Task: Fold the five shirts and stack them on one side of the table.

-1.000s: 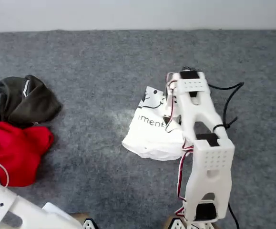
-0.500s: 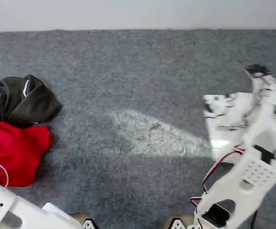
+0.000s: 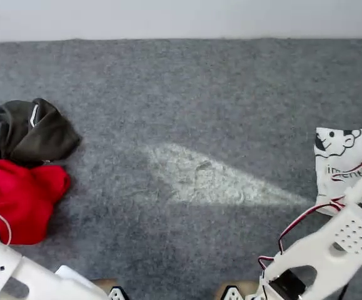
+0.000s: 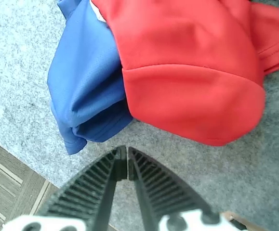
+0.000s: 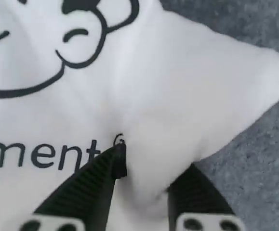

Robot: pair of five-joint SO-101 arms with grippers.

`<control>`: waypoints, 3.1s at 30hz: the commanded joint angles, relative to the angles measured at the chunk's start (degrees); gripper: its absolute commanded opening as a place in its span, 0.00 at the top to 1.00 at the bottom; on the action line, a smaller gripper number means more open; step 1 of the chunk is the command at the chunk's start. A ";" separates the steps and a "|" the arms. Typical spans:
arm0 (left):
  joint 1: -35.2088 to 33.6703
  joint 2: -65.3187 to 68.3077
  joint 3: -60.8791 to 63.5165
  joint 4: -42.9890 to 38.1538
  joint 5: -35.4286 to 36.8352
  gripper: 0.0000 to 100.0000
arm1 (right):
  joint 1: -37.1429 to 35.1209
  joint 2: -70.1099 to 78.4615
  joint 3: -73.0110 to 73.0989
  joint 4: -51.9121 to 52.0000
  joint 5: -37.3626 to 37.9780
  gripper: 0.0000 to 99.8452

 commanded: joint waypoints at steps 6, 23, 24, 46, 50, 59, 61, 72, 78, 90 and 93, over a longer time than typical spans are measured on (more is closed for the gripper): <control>0.26 -0.79 -0.75 -0.26 -0.62 0.98 | -1.36 -12.97 -7.56 24.40 -12.31 0.70; 0.26 -0.79 -0.40 0.09 -0.62 0.98 | -7.43 -15.34 12.31 27.47 -19.34 0.95; 0.35 -0.79 -0.48 0.62 -0.62 0.98 | -8.31 -15.43 14.59 26.68 -19.96 0.95; 21.89 -0.18 3.82 -5.45 -0.70 0.84 | -15.16 -50.59 27.60 42.51 -25.58 0.99; 22.77 -0.09 10.59 -10.55 -5.89 0.81 | -15.43 -55.60 34.73 42.51 -25.58 0.99; 22.51 -0.09 19.74 -19.08 -11.25 0.80 | -15.08 -60.79 46.07 42.51 -25.58 0.99; 22.51 0.00 20.62 -19.87 -12.40 0.79 | -15.08 -61.49 47.21 42.51 -25.58 0.99; 18.90 26.11 7.52 -22.68 -12.40 0.78 | -15.08 -65.36 51.87 42.51 -25.58 0.99; 19.96 40.79 4.00 -23.03 -14.59 0.78 | -15.08 -65.71 53.27 42.51 -25.85 0.99; 23.74 56.97 3.30 -33.14 -11.96 0.96 | -15.16 -65.71 53.27 42.59 -29.98 0.99; 26.46 55.03 1.71 -29.98 -11.78 0.99 | -15.08 -65.80 53.27 42.68 -29.98 0.99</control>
